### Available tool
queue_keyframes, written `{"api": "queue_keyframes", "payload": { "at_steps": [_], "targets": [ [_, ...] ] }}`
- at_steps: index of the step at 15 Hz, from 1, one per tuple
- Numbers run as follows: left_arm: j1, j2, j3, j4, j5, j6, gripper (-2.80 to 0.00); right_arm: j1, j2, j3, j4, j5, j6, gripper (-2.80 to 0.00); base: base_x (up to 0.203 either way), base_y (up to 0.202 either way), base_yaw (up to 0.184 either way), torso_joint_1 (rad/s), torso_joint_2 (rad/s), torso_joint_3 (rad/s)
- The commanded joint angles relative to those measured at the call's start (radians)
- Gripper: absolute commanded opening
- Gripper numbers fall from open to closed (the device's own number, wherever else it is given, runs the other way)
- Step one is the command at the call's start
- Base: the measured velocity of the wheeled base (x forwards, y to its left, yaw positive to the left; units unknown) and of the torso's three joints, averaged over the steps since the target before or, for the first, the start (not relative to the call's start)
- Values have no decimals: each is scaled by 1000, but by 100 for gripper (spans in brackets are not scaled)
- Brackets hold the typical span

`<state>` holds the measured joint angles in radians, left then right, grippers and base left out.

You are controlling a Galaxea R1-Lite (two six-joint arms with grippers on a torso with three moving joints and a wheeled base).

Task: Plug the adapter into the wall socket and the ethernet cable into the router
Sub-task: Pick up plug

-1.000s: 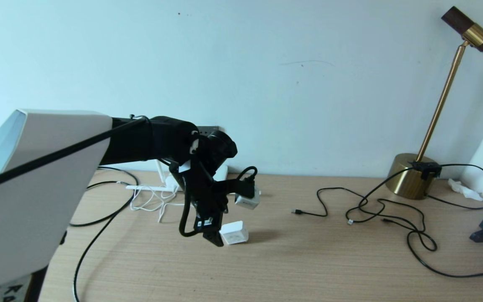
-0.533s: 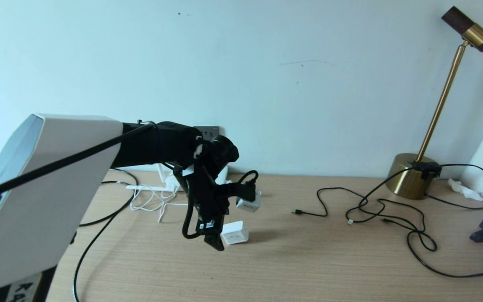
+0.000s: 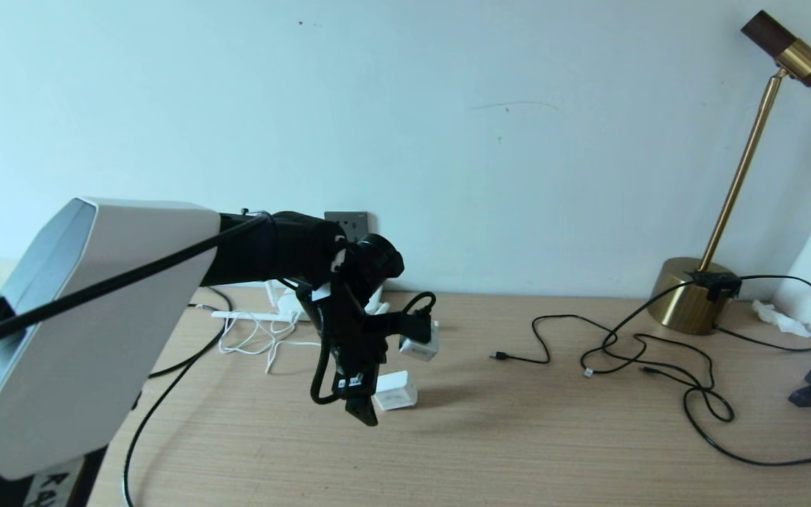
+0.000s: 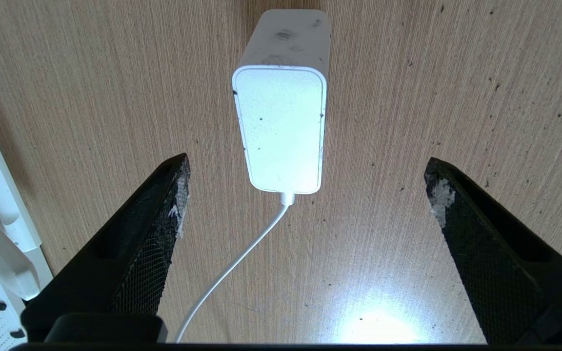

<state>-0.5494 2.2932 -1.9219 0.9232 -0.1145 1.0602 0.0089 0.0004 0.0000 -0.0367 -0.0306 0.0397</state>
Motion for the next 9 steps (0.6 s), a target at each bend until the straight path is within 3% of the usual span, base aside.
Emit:
{"api": "queue_keyframes", "payload": {
  "at_steps": [1,9],
  "targets": [
    [0,3,0,6,-1,6,0,0,0,11,0,0,0,-280,0,0,0,0,0,0],
    [3,17,0,-7,-2,4,0,0,0,11,0,0,0,-280,0,0,0,0,0,0]
  ]
}}
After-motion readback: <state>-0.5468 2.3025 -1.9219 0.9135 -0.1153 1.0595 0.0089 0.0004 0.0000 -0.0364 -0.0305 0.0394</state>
